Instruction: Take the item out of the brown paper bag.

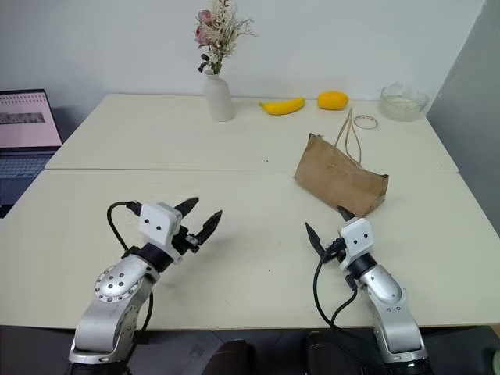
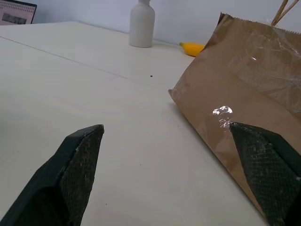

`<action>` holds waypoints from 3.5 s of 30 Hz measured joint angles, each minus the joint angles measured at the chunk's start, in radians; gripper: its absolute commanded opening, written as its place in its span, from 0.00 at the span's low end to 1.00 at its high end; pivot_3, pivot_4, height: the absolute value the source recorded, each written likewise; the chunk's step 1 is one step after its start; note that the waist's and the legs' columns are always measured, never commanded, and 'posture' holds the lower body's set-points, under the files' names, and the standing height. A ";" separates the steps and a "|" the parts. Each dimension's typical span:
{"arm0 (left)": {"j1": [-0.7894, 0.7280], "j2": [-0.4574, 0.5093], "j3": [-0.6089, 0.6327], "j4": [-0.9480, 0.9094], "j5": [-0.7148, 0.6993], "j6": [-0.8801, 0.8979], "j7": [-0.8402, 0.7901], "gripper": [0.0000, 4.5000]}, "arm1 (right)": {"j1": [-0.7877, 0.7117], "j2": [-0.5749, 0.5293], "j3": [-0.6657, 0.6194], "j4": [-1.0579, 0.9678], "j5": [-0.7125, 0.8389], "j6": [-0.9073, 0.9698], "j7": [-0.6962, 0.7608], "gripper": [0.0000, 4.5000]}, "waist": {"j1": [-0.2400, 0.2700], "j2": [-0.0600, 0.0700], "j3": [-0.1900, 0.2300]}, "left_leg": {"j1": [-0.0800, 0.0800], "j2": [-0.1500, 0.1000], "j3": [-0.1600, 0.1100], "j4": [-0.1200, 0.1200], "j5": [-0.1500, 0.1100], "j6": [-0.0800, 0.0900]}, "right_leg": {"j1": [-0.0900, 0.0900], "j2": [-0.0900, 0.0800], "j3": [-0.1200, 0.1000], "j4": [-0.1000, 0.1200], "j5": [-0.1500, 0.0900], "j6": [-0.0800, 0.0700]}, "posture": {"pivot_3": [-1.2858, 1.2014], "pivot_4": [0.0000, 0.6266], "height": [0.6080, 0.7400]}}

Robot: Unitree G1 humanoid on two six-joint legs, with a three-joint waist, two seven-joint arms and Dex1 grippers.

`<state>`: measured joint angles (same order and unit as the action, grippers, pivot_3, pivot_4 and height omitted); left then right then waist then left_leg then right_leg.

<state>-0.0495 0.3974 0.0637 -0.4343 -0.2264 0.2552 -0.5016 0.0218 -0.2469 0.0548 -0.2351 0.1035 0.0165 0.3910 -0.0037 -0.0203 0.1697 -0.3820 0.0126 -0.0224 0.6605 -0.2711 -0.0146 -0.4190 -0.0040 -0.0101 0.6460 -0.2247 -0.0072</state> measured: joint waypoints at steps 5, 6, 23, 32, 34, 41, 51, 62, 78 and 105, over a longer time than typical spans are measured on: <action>-0.095 0.016 -0.013 -0.025 -0.059 0.043 -0.045 0.68 | -0.017 -0.006 -0.021 -0.052 0.012 0.035 -0.007 1.00 | 0.000 0.000 0.000 | 0.000 0.000 0.000 0.000 0.000 0.000 | 0.000 0.001 0.000 0.000 0.001 0.001 | 0.52 0.24 1.00; -0.113 0.019 -0.016 -0.025 -0.070 0.054 -0.052 0.68 | -0.029 -0.006 -0.034 -0.066 0.020 0.050 -0.013 1.00 | -0.001 0.000 0.000 | 0.000 0.000 0.000 0.000 0.000 0.000 | 0.000 0.001 0.000 0.000 0.001 0.002 | 0.52 0.24 1.00; -0.224 0.032 -0.018 -0.039 -0.170 0.136 -0.099 0.68 | -0.463 -0.069 -0.179 -0.051 0.137 0.465 -0.106 1.00 | -0.002 0.000 0.001 | -0.001 -0.001 0.000 0.000 0.000 0.000 | -0.001 0.001 0.001 0.000 0.003 0.004 | 0.52 0.24 1.00; -0.258 0.030 -0.019 -0.038 -0.194 0.154 -0.096 0.68 | -0.633 -0.134 -0.201 0.163 0.160 0.495 -0.074 1.00 | -0.003 -0.001 0.003 | -0.001 -0.001 0.002 0.000 0.000 0.000 | -0.001 0.002 0.001 0.001 0.003 0.004 | 0.52 0.24 1.00; -0.270 0.029 -0.019 -0.039 -0.199 0.156 -0.094 0.68 | -0.669 -0.135 -0.218 0.185 0.184 0.497 -0.056 1.00 | -0.003 -0.001 0.003 | -0.001 -0.001 0.002 0.000 0.000 0.000 | -0.001 0.002 0.001 0.001 0.003 0.004 | 0.52 0.24 1.00; -0.305 0.025 -0.019 -0.043 -0.237 0.198 -0.075 0.68 | -0.779 -0.145 -0.234 0.334 0.234 0.501 -0.001 1.00 | -0.003 -0.001 0.004 | -0.002 -0.001 0.003 0.000 0.000 0.000 | -0.001 0.002 0.001 0.000 0.003 0.005 | 0.52 0.24 1.00; -0.325 0.025 -0.019 -0.065 -0.255 0.230 -0.061 0.69 | -0.909 -0.143 -0.228 0.500 0.237 0.520 0.029 0.81 | -0.003 -0.001 0.005 | -0.002 0.000 0.006 0.000 0.000 0.000 | -0.001 0.002 0.002 0.000 0.003 0.004 | 0.52 0.24 1.00; -0.321 0.025 -0.020 -0.066 -0.262 0.234 -0.063 0.69 | -0.974 -0.138 -0.220 0.593 0.227 0.513 0.036 0.01 | -0.003 -0.001 0.005 | -0.002 0.000 0.006 0.000 0.000 0.000 | -0.002 0.002 0.002 0.000 0.003 0.004 | 0.52 0.24 1.00; -0.313 0.037 -0.016 -0.140 -0.386 0.286 -0.066 0.69 | -1.007 -0.144 -0.158 0.623 0.169 0.413 0.104 0.01 | -0.006 0.000 0.010 | -0.002 0.000 0.006 0.000 0.000 0.000 | -0.002 0.002 0.003 0.001 0.003 0.004 | 0.52 0.24 1.00; 0.006 0.074 0.061 -0.246 -0.347 0.278 0.087 0.69 | -1.461 0.073 0.051 1.317 -0.054 -0.243 0.457 0.01 | -0.023 0.002 0.016 | -0.003 0.001 0.001 0.000 0.000 0.000 | -0.003 -0.003 0.002 0.000 0.005 0.001 | 0.52 0.24 1.00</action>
<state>-0.0439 0.4716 0.1242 -0.6802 -0.5737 0.5328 -0.4148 -1.4389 -0.1739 0.1062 1.0822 0.0496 -0.2262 0.8481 -0.0264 -0.0188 0.1860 -0.3853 0.0133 -0.0210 0.6604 -0.2709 -0.0145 -0.4222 -0.0066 -0.0082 0.6460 -0.2200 -0.0060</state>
